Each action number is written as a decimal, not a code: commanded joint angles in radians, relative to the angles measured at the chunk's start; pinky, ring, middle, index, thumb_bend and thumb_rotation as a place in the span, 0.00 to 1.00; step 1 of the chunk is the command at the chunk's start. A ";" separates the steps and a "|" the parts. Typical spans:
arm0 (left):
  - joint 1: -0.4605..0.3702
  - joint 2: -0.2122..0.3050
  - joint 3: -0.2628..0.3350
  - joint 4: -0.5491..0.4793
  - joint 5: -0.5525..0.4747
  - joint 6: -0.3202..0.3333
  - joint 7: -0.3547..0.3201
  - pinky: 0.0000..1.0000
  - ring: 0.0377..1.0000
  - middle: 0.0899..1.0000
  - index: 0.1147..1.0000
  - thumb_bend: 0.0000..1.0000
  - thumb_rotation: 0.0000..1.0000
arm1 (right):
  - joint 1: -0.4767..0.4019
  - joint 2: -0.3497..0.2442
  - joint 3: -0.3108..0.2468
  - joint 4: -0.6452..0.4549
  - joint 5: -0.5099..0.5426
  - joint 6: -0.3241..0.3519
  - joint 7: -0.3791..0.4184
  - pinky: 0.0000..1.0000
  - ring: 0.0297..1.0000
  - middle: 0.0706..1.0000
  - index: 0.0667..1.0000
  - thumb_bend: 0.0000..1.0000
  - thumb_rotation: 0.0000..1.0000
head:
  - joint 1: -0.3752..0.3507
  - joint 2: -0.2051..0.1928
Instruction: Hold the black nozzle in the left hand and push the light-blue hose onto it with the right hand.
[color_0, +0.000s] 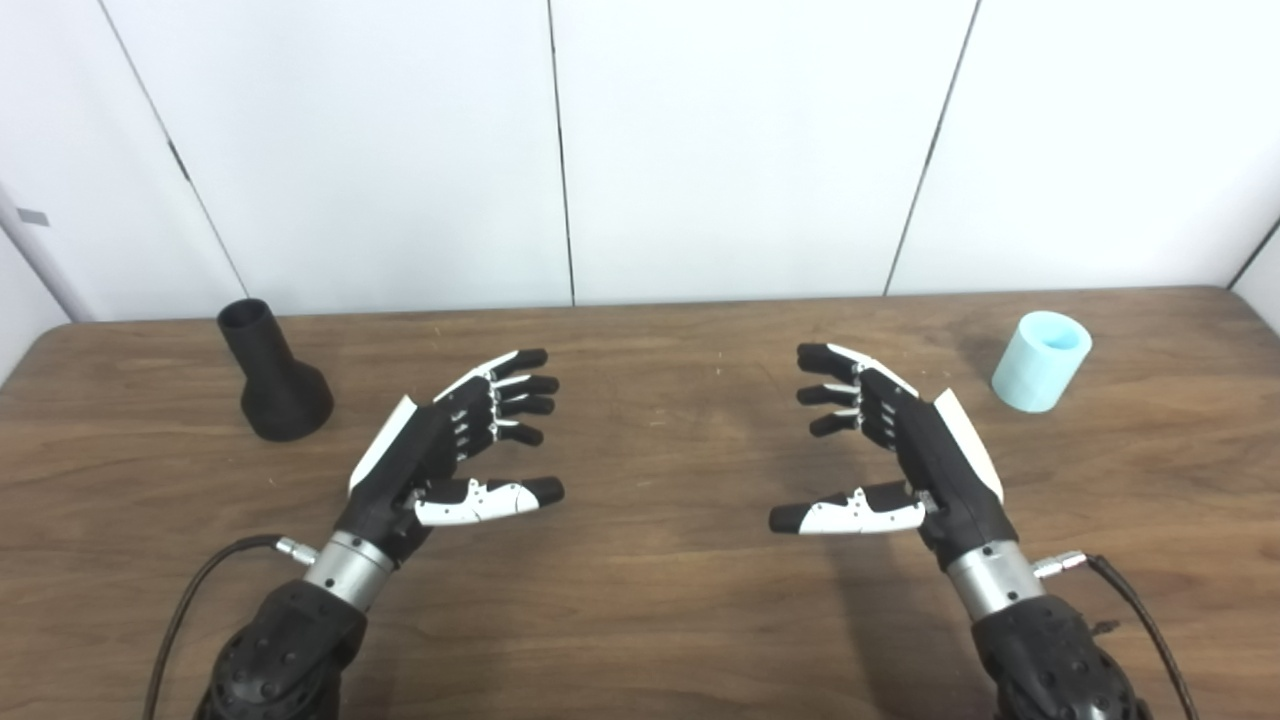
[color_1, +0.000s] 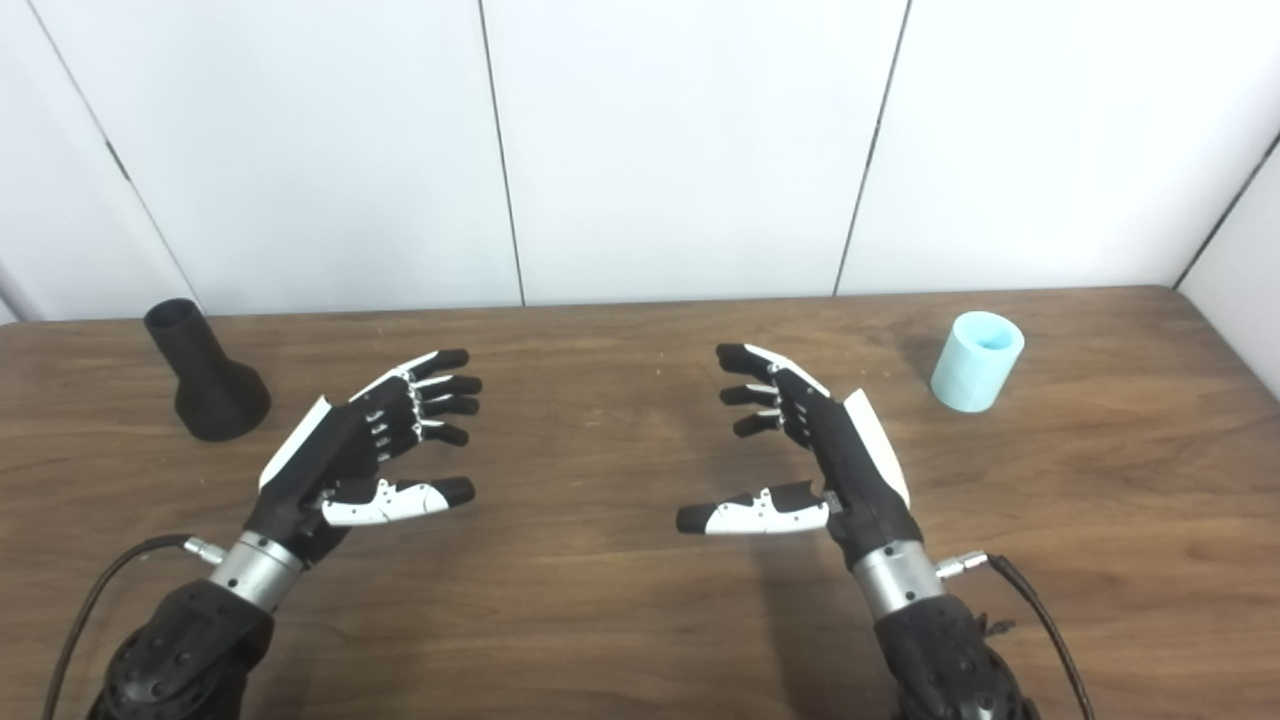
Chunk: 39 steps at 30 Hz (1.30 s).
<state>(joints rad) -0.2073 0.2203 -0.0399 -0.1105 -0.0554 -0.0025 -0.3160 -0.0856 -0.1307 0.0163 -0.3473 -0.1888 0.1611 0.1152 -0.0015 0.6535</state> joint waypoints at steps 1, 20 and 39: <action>-0.030 0.001 0.004 -0.022 -0.017 -0.019 0.008 0.65 0.77 0.77 0.77 0.78 0.14 | -0.018 -0.010 -0.005 -0.031 0.010 -0.032 -0.008 0.63 0.74 0.82 0.80 0.84 0.14 | 0.002 0.001; -0.030 -0.019 -0.007 -0.004 0.000 -0.034 0.019 0.64 0.77 0.77 0.77 0.77 0.13 | -0.011 -0.022 -0.015 -0.010 0.030 -0.052 -0.007 0.63 0.74 0.82 0.80 0.84 0.13 | 0.137 -0.049; -0.048 -0.073 -0.005 0.025 0.198 -0.160 0.179 0.58 0.67 0.68 0.71 0.77 0.15 | -0.029 -0.069 -0.050 0.167 0.102 -0.255 -0.015 0.58 0.76 0.83 0.82 0.80 0.03 | 0.331 -0.182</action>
<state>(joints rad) -0.2131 0.1338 -0.0533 -0.0466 0.1304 -0.1320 -0.1561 -0.0782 -0.1910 -0.0275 -0.1591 -0.0926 -0.0251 0.1175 0.3283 0.4709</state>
